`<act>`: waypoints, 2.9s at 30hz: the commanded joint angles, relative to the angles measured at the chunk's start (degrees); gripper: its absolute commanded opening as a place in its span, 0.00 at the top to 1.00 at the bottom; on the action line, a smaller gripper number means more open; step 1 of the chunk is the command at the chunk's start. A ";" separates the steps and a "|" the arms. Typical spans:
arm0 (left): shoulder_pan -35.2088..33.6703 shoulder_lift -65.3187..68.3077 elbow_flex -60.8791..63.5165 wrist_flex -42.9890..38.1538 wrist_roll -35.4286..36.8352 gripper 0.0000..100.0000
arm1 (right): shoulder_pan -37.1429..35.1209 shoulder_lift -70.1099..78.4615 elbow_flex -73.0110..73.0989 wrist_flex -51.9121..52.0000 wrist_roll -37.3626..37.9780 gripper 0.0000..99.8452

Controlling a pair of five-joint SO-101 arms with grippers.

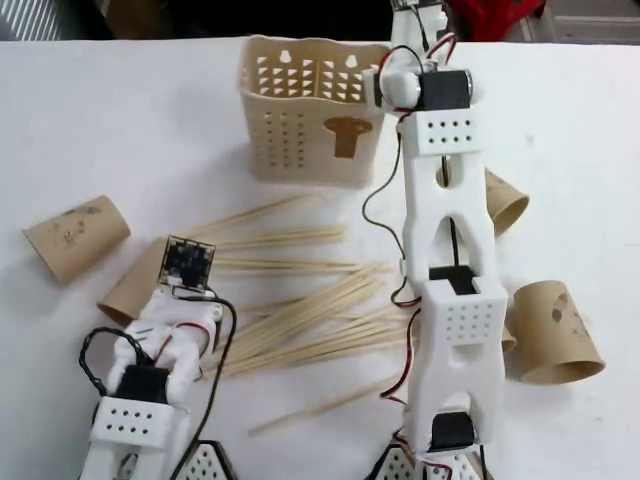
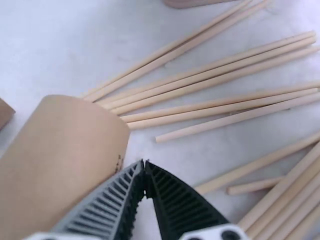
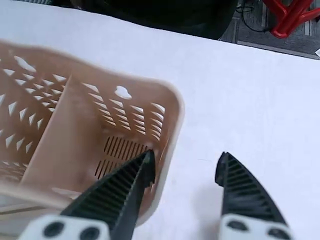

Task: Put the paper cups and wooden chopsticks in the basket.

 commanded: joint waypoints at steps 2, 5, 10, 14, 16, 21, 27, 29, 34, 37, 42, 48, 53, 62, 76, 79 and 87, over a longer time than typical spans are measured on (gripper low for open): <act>-0.40 -0.48 -0.26 0.35 0.26 0.97 | 1.36 -9.19 -5.63 6.29 1.23 0.79; -0.40 -0.48 -0.26 0.35 0.26 0.97 | 2.95 -12.70 -8.44 14.11 8.62 0.79; -0.48 -0.48 -0.26 0.35 0.44 0.97 | 9.19 -19.65 -5.98 19.74 18.99 0.79; -0.40 -0.48 -0.26 0.35 0.26 0.97 | 13.76 -24.31 2.64 19.65 24.79 0.79; -0.40 -0.48 -0.26 0.35 0.35 0.97 | 15.96 -26.68 9.32 19.65 29.98 0.79; -0.40 -0.48 -0.26 0.35 0.35 0.97 | 22.55 -34.15 30.42 17.89 43.43 0.79; -0.40 -0.48 -0.26 0.35 0.35 0.97 | 33.89 -48.40 59.25 6.64 60.48 0.79; -0.40 -0.48 -0.26 0.35 0.35 0.97 | 37.14 -53.76 68.92 3.21 66.55 0.79; -0.40 -0.48 -0.26 0.35 0.26 0.97 | 46.29 -67.47 85.98 0.48 83.96 0.79; -0.40 -0.48 -0.26 0.35 0.26 0.97 | 53.76 -75.30 94.33 0.31 101.54 0.79; -0.40 -0.48 -0.26 0.35 0.26 0.97 | 60.44 -87.52 111.47 -5.76 117.63 0.79; -0.40 -0.48 -0.26 0.35 0.26 0.97 | 60.62 -99.74 131.96 -19.82 118.15 0.79; -0.40 -0.48 -0.26 0.35 0.26 0.97 | 58.42 -107.74 141.54 -29.32 108.48 0.79; -0.40 -0.48 -0.26 0.35 0.26 0.97 | 50.95 -117.58 152.44 -42.07 91.16 0.79; -0.40 -0.48 -0.26 0.35 0.26 0.97 | 49.89 -135.87 158.68 -38.90 80.70 0.97; -0.40 -0.48 -0.26 0.35 0.26 0.97 | 49.98 -139.30 158.51 -35.12 80.53 0.98; -0.40 -0.48 -0.26 0.35 0.26 0.97 | 52.09 -139.30 156.04 -33.27 77.19 0.98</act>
